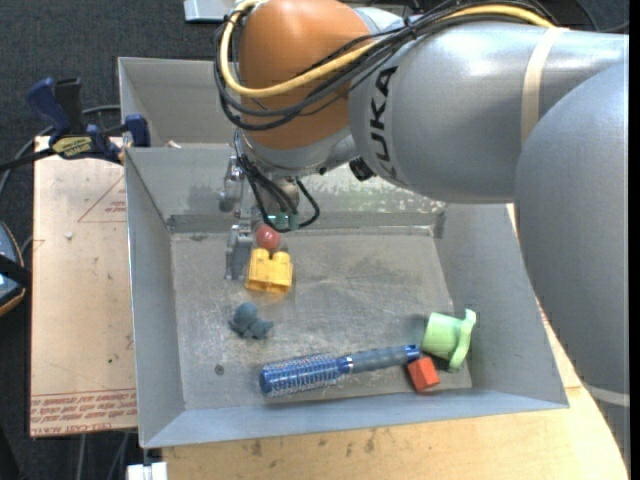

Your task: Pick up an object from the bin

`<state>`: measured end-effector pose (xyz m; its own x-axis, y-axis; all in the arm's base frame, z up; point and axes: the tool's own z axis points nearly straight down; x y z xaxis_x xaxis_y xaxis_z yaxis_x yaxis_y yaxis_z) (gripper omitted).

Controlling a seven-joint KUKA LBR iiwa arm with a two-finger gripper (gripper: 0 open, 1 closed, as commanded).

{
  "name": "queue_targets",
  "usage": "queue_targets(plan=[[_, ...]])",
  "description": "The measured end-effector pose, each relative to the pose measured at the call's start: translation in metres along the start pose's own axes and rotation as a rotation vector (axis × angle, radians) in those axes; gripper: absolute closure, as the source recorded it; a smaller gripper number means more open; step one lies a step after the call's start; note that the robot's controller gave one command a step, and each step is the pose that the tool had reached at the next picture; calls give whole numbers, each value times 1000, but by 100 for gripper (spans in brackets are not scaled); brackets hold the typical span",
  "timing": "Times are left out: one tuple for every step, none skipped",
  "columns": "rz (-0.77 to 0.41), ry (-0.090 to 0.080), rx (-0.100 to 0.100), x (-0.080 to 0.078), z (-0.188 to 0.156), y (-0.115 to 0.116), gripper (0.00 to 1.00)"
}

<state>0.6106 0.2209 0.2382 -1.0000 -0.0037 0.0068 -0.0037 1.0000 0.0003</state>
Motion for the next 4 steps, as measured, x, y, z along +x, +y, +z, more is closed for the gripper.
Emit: queue_targets(plan=[[8,5,5,83,57,-65,0],[-394,-2,1,107,154,-107,0],[-550,-15,0,70,117,-77,0],[-487,-18,-4,104,167,-135,0]])
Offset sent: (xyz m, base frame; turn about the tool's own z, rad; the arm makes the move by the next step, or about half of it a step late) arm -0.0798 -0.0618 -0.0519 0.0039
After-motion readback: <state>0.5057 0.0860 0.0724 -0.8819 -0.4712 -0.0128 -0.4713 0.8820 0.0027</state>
